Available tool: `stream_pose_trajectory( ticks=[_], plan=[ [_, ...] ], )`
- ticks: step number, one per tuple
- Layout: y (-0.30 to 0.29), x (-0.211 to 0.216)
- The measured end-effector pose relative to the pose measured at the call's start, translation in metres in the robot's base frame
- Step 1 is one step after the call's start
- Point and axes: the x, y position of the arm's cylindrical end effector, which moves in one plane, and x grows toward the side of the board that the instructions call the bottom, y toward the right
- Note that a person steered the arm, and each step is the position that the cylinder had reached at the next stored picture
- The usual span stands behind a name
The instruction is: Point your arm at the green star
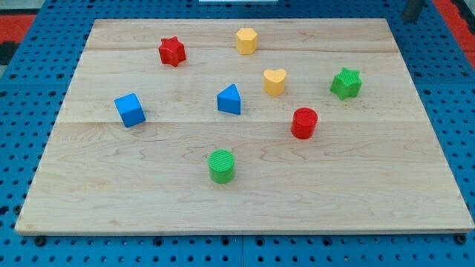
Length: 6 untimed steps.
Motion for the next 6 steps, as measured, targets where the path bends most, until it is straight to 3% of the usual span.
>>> stream_pose_trajectory(
  ticks=[2, 4, 6],
  plan=[
    [0.000, 0.005],
    [-0.093, 0.048],
    [-0.106, 0.170]
  ],
)
